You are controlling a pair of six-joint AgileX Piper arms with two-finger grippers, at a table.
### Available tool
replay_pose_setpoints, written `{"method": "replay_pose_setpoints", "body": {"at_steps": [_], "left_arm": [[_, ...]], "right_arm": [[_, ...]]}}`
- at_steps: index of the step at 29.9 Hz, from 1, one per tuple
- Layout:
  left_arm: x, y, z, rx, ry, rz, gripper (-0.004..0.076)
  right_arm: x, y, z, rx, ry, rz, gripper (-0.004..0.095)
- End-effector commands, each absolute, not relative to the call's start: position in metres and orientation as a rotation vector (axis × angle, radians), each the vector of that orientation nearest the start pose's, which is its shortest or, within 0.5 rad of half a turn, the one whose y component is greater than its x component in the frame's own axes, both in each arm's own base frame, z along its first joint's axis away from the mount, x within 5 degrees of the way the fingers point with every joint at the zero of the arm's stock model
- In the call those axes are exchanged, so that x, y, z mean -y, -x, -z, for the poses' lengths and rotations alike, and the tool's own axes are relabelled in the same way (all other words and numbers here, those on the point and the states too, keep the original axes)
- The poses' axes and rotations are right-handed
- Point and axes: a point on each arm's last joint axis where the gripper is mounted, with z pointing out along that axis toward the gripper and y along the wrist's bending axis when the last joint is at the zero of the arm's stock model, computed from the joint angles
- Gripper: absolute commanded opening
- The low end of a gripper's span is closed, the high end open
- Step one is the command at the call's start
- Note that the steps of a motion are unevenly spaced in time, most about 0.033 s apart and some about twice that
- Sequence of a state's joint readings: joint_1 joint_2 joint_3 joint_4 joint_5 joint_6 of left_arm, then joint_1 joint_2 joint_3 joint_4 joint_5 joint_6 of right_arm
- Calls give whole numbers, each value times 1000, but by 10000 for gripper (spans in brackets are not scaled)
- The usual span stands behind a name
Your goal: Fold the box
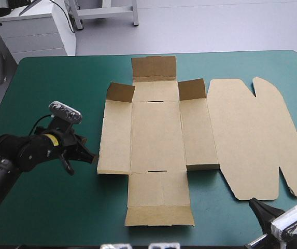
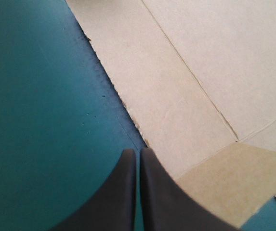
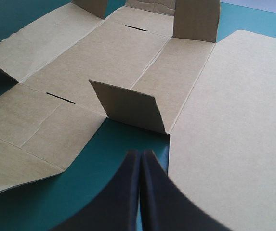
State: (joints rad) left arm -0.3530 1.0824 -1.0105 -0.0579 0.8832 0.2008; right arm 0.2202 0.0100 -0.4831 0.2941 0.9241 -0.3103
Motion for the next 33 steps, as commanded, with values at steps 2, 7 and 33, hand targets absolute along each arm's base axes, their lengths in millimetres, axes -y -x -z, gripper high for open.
{"method": "replay_pose_setpoints", "body": {"at_steps": [2,7,33], "left_arm": [[93,-220,-360,-2328,-669,268,18],[81,-232,-357,-2362,-620,578,18],[11,-262,-323,-2566,-198,880,592]], "right_arm": [[-21,0,-299,-1776,456,-282,-19],[-21,0,-299,-1776,456,-282,-19],[-21,0,-299,-1775,457,-281,-19]]}}
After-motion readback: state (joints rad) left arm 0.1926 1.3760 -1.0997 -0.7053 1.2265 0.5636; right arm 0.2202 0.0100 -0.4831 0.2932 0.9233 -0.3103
